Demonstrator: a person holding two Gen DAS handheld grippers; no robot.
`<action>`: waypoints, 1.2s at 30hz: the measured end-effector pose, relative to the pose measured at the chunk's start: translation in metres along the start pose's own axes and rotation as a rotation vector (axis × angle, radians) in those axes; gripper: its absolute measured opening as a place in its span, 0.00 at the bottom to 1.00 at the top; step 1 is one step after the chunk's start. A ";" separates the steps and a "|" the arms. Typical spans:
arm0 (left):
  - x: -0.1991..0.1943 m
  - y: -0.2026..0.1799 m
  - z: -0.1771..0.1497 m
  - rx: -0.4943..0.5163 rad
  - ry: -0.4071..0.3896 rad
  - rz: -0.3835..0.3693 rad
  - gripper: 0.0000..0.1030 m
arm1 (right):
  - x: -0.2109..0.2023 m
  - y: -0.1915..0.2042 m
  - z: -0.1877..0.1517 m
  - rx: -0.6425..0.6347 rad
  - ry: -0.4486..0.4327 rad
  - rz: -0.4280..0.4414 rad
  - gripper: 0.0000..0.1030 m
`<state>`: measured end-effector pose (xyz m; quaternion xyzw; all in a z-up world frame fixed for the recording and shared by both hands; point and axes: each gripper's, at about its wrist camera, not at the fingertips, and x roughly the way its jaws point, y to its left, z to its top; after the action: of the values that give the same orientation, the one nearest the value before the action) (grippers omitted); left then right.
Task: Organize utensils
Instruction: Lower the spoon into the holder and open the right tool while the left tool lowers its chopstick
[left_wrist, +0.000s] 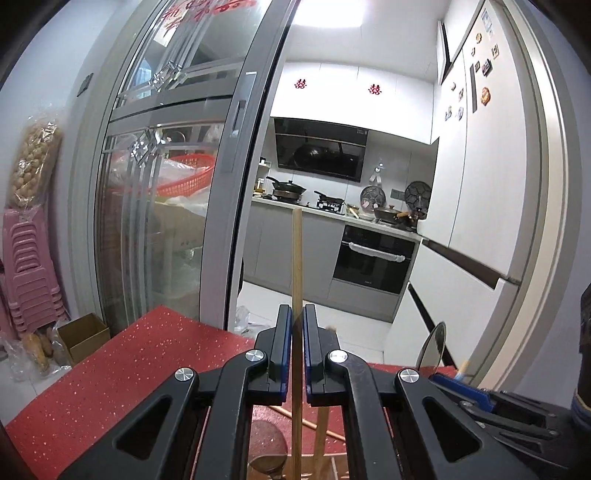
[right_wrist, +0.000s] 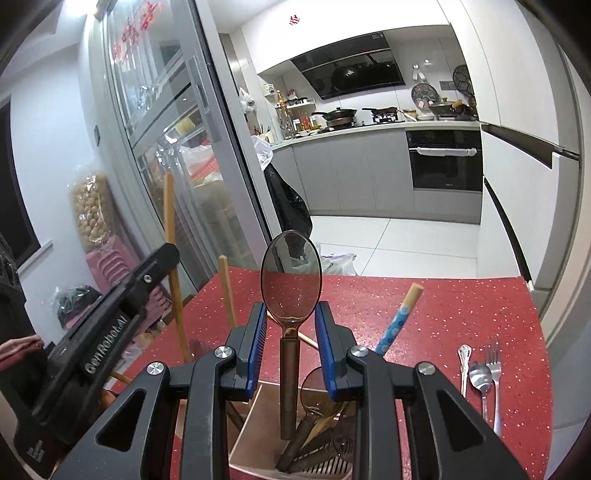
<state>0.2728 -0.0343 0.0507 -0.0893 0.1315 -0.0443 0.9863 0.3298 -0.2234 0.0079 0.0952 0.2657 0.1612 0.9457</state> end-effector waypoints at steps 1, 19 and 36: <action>0.001 0.000 -0.003 0.005 0.003 0.000 0.28 | 0.001 0.000 -0.002 -0.005 -0.001 0.000 0.28; -0.009 -0.012 -0.044 0.142 0.080 0.033 0.28 | -0.005 -0.001 -0.037 -0.048 0.028 -0.005 0.28; -0.004 -0.011 -0.056 0.152 0.232 -0.003 0.28 | -0.005 -0.006 -0.044 -0.020 0.122 0.032 0.38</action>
<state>0.2534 -0.0542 0.0004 -0.0087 0.2411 -0.0655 0.9683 0.3037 -0.2271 -0.0281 0.0800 0.3196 0.1845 0.9260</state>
